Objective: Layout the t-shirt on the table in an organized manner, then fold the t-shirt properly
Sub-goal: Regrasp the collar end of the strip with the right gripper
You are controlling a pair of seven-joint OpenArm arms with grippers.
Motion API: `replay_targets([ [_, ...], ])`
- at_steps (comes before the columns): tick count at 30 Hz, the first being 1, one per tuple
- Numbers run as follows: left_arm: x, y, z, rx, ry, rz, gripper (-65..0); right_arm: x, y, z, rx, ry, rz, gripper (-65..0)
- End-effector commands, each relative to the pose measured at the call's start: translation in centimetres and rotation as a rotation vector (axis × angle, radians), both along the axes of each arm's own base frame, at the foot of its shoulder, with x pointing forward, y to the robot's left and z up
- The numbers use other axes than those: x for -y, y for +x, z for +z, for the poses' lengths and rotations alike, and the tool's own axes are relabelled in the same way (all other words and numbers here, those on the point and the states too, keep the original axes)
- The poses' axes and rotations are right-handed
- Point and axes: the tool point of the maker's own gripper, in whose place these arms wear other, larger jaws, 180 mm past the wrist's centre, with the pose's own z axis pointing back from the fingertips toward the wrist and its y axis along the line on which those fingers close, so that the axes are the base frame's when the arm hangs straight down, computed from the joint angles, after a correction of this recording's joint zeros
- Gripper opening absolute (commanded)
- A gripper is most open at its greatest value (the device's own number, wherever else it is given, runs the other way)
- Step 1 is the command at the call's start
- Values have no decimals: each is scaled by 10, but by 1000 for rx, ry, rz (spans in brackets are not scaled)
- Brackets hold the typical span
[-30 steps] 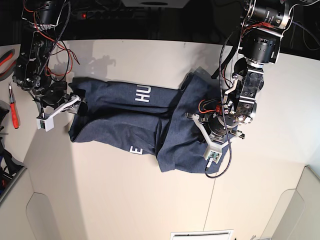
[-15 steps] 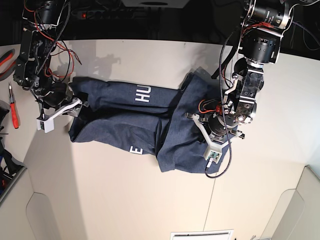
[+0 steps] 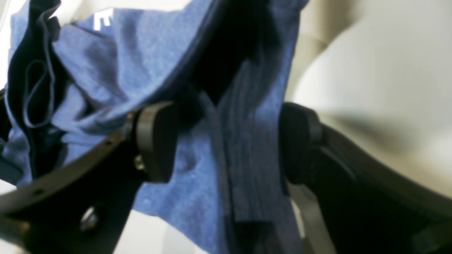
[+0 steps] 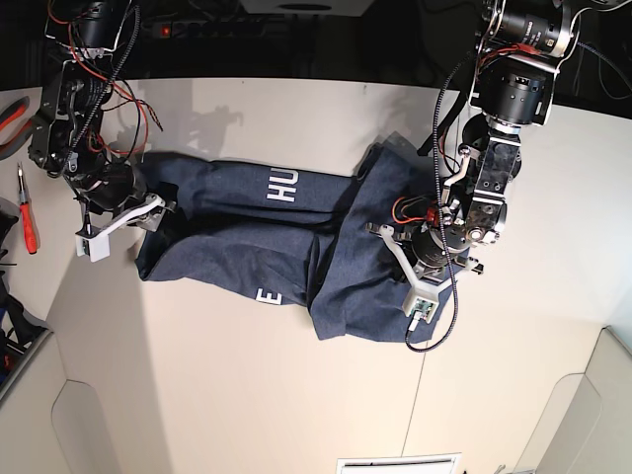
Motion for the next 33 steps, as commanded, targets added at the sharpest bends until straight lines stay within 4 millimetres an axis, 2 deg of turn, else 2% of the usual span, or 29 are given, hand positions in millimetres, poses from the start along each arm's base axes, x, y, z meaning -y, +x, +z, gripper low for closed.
replay_targets([
  [1, -1, -14, -12, -74, 29, -25, -650, 2, 7, 6, 29, 3, 5, -209],
  [6, -1, -14, -12, -74, 29, -25, -650, 1, -2, -10, -18, 21, -3, -209],
  [13, -1, -14, -11, -73, 29, -25, -650, -6, 0, -6, -4, 61, 2, -209],
  [20, -1, -14, -12, -74, 29, -25, -650, -22, 0, -6, 7, 93, 16, -226],
  [21, -1, -14, -12, -74, 29, -25, -650, -23, 0, -6, 8, 95, 16, -268],
  [22, -1, -14, -12, -74, 29, -25, -650, -24, 0, -5, 9, 98, 15, -340],
  [25, -1, -14, -12, -74, 29, -25, -650, -25, 1, -5, 12, 101, 14, -650],
  [30, 1, -13, -10, -67, 16, -22, -650, -29, 21, 13, 67, 147, 3, -650],
  [33, 9, -9, 2, -37, -30, -17, -650, -33, 36, 28, 104, 180, 7, -650],
])
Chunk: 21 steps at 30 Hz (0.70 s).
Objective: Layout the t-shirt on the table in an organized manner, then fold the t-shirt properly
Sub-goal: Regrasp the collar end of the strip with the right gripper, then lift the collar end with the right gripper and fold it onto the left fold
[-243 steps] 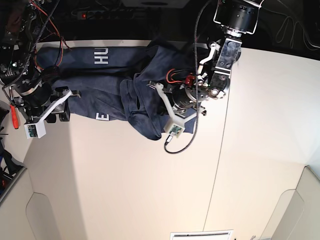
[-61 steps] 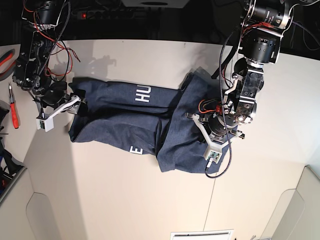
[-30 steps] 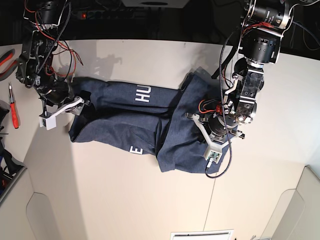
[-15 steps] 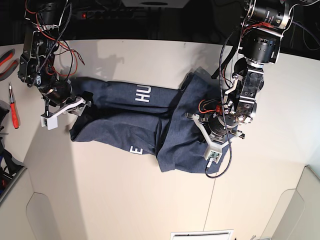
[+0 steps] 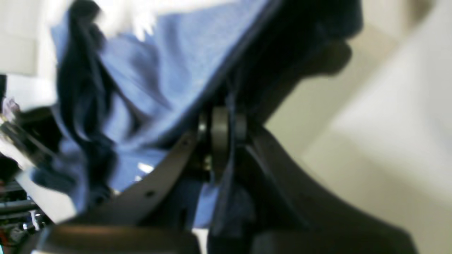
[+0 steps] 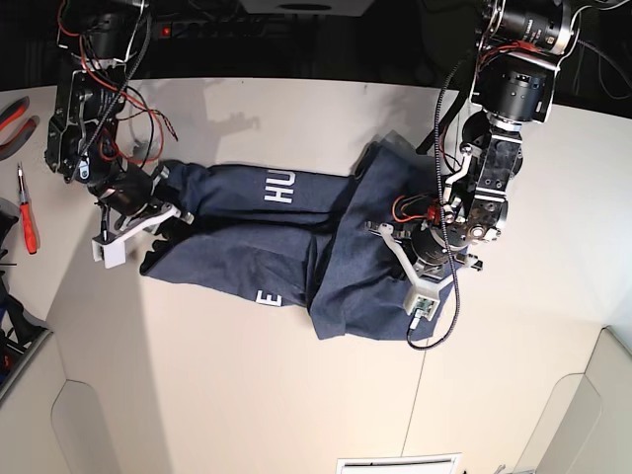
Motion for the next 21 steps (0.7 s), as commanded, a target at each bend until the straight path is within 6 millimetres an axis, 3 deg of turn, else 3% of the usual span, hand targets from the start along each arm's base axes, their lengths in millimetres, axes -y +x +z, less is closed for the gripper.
replay_targets([
  [1, 6, -5, 2, -21, 4, -33, -650, -3, 17, 20, 67, 18, 8, -650],
  [11, 7, -11, 51, 113, -15, -30, -650, -18, 23, 36, 108, 66, 88, -650],
  [17, -27, -3, 87, 207, -24, 74, -650, -20, 22, 38, 125, 70, 107, -650],
  [21, -51, -12, 74, 121, 8, 121, -650, -24, 24, 46, 150, 104, 112, -650],
])
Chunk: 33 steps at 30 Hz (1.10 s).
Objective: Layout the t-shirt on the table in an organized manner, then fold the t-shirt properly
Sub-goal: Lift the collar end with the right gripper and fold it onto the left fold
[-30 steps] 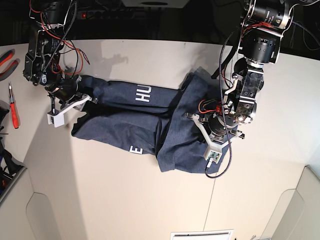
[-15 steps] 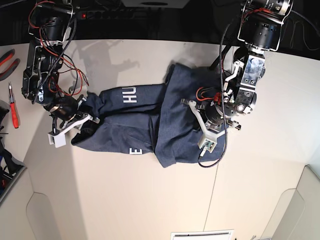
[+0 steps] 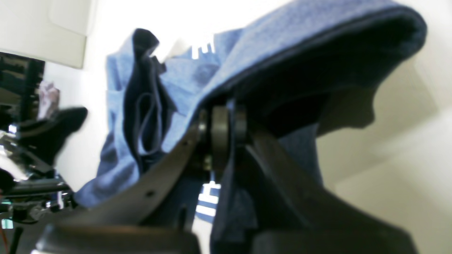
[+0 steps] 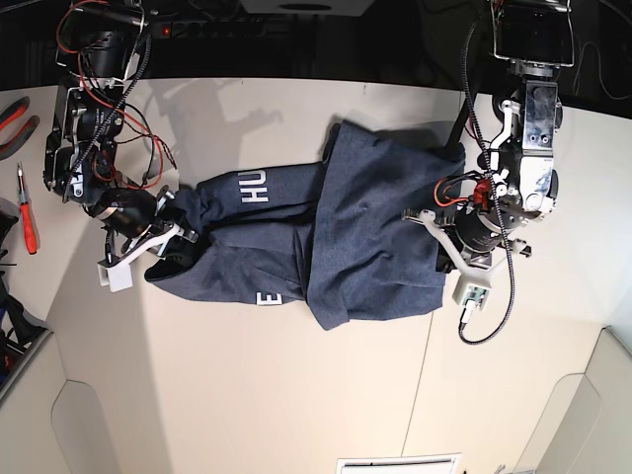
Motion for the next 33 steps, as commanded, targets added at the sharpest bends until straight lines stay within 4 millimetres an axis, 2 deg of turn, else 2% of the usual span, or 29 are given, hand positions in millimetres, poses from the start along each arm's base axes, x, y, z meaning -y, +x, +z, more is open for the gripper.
replay_targets([
  [1, -2, 4, 6, 12, -6, -5, -650, -1, 13, 21, 76, 22, 5, -650],
  [7, -12, -28, -38, -120, -12, 28, -650, -21, 10, 29, 90, 0, 90, -650],
  [12, -13, -39, -62, -154, -37, 46, -650, -62, 3, 46, 138, -33, 244, -650],
  [20, -12, -40, -65, -161, -50, 50, -650, -157, -17, 80, 248, 7, 459, -650],
  [24, -2, -41, -62, -159, -102, 16, -650, -196, -25, 84, 265, 3, 509, -650],
  [28, 6, -44, -62, -171, -144, -6, -650, -212, -15, 91, 325, -41, 467, -650],
  [33, 8, -51, -66, -192, -160, -1, -650, -212, -8, 76, 295, -163, 430, -650],
])
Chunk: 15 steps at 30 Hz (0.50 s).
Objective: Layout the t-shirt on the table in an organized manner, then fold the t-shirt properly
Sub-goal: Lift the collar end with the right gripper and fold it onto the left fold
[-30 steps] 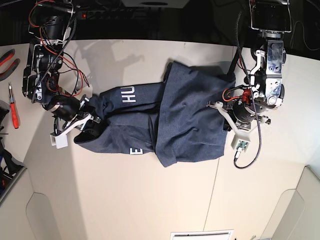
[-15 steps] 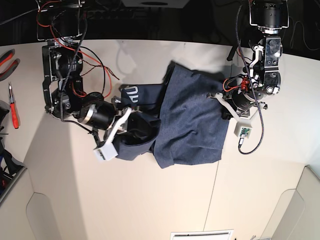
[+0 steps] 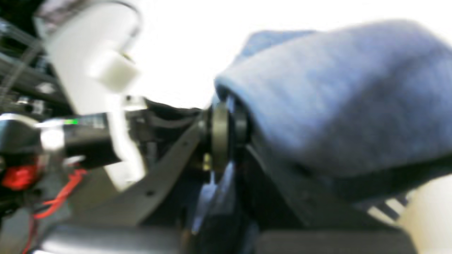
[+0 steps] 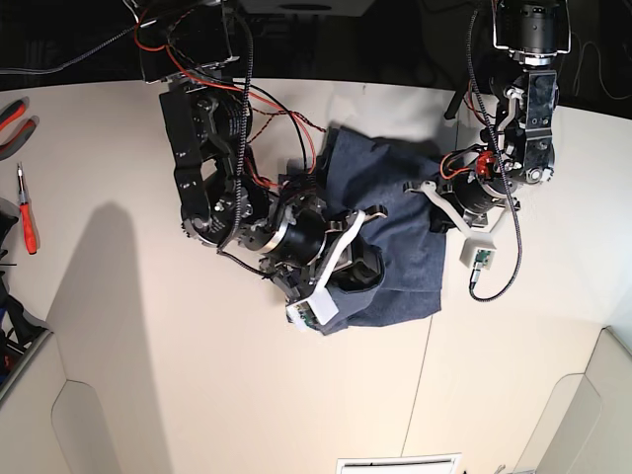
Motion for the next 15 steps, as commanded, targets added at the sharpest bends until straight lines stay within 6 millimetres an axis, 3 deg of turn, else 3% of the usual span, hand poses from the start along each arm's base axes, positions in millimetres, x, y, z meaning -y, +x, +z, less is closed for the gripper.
replay_targets([
  [1, 1, -10, -6, -43, 8, -26, -650, -11, 9, 17, 48, 40, 3, -650],
  [10, 13, -15, -5, -46, -62, -26, -650, -50, -9, -15, 63, -30, 127, -650],
  [15, 15, -12, -2, -36, -85, -18, -650, -62, 3, -13, 115, -75, 180, -650],
])
